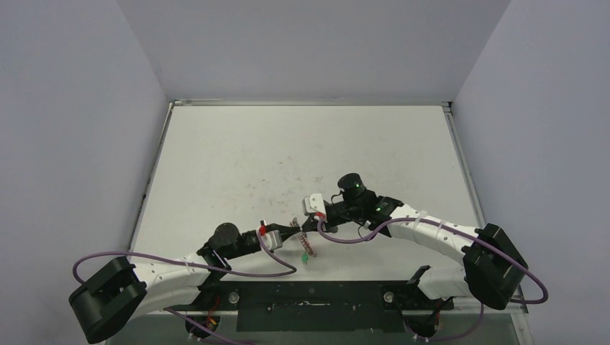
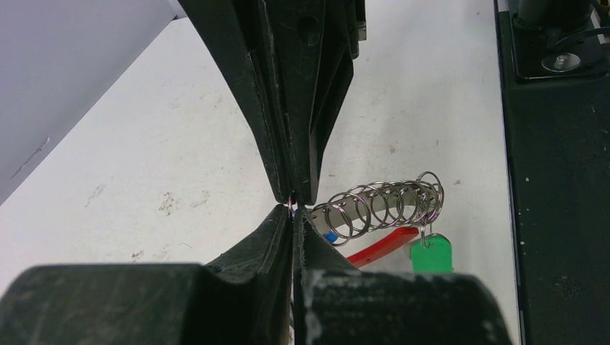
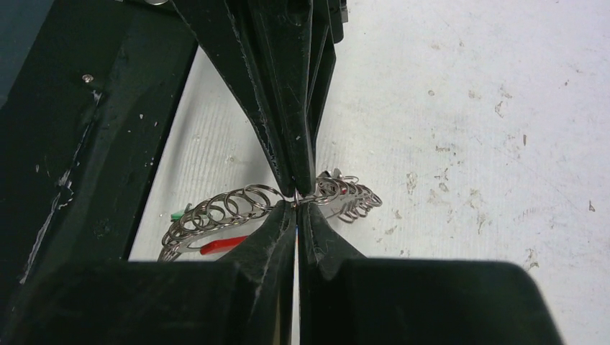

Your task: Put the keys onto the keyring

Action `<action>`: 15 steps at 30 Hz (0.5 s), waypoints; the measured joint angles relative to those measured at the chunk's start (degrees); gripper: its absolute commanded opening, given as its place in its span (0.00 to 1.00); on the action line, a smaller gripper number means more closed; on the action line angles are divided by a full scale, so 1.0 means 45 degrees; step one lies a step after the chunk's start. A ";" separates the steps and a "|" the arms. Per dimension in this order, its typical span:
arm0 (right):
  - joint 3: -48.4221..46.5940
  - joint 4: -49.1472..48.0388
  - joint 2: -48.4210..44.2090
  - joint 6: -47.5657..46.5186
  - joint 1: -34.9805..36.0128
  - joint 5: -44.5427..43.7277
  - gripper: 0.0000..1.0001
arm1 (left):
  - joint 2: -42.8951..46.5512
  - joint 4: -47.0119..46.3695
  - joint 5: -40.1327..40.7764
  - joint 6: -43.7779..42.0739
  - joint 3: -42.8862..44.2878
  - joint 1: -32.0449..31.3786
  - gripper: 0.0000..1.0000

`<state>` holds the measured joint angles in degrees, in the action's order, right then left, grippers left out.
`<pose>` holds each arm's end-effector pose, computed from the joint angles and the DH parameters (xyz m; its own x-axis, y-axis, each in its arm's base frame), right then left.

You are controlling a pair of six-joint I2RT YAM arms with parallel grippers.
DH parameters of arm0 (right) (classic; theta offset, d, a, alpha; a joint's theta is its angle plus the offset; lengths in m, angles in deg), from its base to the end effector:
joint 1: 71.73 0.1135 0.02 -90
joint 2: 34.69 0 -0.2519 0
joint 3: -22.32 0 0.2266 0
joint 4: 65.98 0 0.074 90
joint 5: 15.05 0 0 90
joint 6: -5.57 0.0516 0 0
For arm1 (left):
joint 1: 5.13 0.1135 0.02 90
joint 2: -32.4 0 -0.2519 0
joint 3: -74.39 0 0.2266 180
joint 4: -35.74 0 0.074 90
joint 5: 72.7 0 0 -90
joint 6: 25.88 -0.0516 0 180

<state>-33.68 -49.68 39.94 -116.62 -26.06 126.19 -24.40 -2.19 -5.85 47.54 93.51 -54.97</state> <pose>0.1495 0.2106 0.2231 0.1380 -0.3361 -0.9317 -0.9702 -0.2350 -0.0589 0.1024 -0.1528 0.1863 0.2756 0.0803 -0.9579 0.9157 0.2813 0.2870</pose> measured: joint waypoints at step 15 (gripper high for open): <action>-0.5119 0.7320 0.2220 0.0155 0.0763 -0.2812 0.00 | 0.1341 0.1452 0.1229 -0.0185 0.0005 -0.0019 0.35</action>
<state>-56.72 -16.74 49.93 -115.92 -22.63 113.53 -18.37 4.35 -0.32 46.71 93.53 -55.06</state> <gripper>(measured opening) 0.031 0.346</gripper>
